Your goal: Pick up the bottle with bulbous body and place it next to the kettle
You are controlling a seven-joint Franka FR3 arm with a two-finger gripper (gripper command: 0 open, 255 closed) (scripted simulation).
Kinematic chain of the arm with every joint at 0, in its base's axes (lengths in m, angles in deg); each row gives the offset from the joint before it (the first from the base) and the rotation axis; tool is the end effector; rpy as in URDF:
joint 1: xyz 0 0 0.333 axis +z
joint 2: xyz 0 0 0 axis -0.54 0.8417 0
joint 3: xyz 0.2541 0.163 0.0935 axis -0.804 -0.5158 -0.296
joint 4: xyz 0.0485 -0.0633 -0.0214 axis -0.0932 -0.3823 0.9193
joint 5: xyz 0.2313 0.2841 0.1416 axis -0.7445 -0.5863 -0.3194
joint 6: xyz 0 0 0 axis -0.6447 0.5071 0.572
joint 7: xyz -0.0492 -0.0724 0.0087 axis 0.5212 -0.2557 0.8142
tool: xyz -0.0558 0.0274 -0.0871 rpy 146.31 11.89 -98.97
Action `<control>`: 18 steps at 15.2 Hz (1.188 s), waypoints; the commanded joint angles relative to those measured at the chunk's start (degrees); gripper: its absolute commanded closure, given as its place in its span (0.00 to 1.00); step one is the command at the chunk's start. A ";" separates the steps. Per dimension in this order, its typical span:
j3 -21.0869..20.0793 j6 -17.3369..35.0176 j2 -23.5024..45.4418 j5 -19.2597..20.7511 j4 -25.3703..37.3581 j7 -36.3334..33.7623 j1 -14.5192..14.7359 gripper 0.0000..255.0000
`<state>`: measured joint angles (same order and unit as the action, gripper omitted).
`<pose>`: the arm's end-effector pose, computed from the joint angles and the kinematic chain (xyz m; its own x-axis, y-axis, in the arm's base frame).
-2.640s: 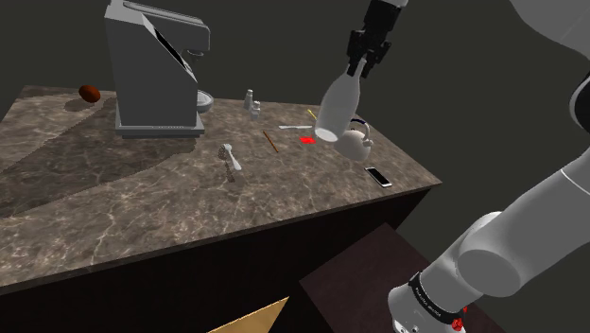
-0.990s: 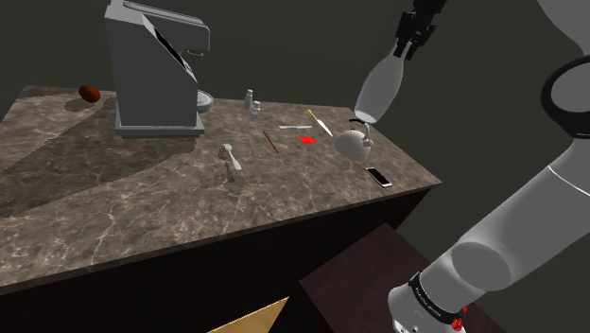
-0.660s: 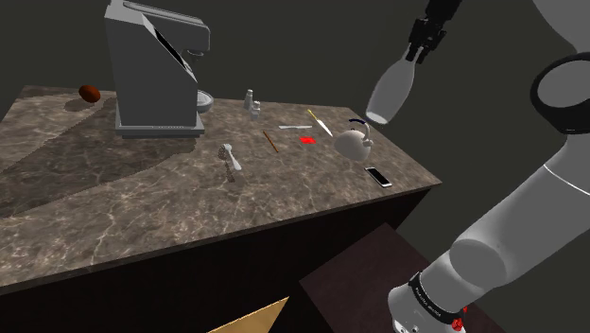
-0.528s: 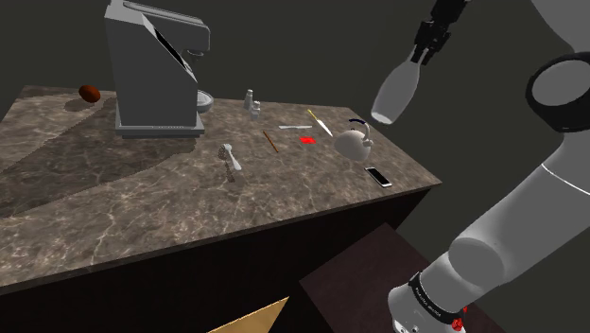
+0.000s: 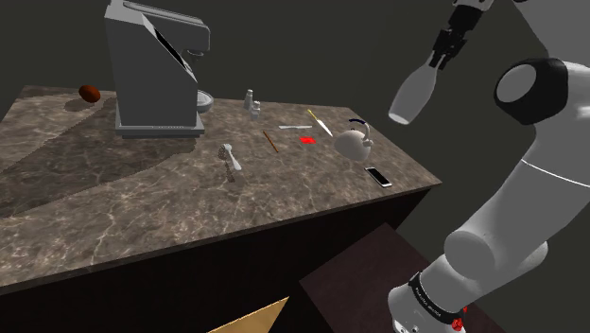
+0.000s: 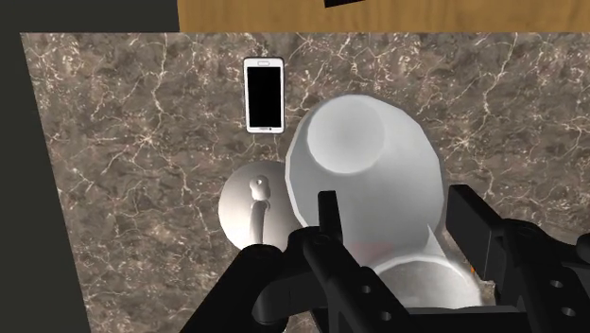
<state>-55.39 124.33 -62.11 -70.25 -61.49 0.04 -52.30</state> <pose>0.4438 -0.3072 0.7494 0.9937 -0.1070 -0.0332 -0.1074 -0.9941 -0.0120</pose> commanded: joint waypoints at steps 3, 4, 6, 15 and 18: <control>-0.04 4.71 -2.90 1.10 -7.43 0.29 0.51 1.00; -0.13 5.89 -3.71 1.40 -9.37 0.13 0.74 1.00; -0.31 8.13 -5.15 1.91 -12.98 -0.17 1.12 1.00; -0.92 16.92 -9.78 3.40 -26.18 -1.19 2.01 1.00; -1.04 19.57 -10.84 3.72 -29.84 -1.43 2.15 1.00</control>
<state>-56.37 142.94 -72.37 -66.70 -89.86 -1.26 -50.23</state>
